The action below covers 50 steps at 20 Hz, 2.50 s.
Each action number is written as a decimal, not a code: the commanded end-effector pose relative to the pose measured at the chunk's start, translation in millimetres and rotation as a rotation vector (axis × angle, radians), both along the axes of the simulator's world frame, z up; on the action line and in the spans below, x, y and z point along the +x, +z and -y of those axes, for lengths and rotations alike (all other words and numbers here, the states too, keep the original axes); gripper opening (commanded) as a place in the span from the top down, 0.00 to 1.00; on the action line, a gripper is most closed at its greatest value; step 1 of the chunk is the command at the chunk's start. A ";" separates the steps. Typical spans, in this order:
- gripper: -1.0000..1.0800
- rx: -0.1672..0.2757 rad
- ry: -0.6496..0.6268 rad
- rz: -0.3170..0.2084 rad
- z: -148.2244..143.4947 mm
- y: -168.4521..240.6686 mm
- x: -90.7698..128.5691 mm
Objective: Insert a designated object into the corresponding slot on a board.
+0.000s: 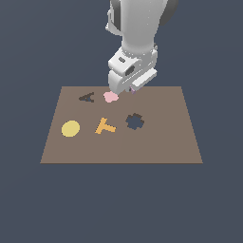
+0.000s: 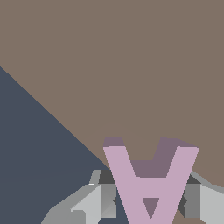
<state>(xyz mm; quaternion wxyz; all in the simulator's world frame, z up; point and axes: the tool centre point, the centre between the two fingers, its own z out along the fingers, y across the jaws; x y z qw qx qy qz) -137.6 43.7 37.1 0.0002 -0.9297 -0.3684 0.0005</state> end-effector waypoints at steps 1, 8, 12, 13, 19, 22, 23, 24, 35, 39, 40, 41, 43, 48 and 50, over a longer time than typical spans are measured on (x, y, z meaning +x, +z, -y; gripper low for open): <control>1.00 0.000 0.075 0.001 14.0 0.4 -4.0; 1.00 0.000 0.274 0.001 53.3 1.0 -8.1; 1.00 0.000 0.385 0.001 75.7 1.3 -6.7; 1.00 0.000 0.413 0.001 81.3 1.4 -6.0; 1.00 -0.001 0.581 0.001 114.4 2.0 2.2; 1.00 -0.001 0.659 0.001 129.2 2.2 8.1; 1.00 -0.001 0.683 0.001 133.7 2.3 10.1; 1.00 -0.001 0.706 0.001 137.9 2.4 12.3; 1.00 -0.001 0.902 0.001 170.8 3.0 34.9; 1.00 -0.001 0.945 0.000 176.9 3.1 41.1; 1.00 -0.001 0.953 0.000 178.0 3.1 42.2; 1.00 -0.001 0.960 0.000 179.0 3.1 43.3; 1.00 -0.001 0.970 0.000 180.3 3.1 44.9; 1.00 -0.001 0.976 0.000 180.6 3.1 46.0; 1.00 -0.001 0.973 0.000 179.9 3.0 45.7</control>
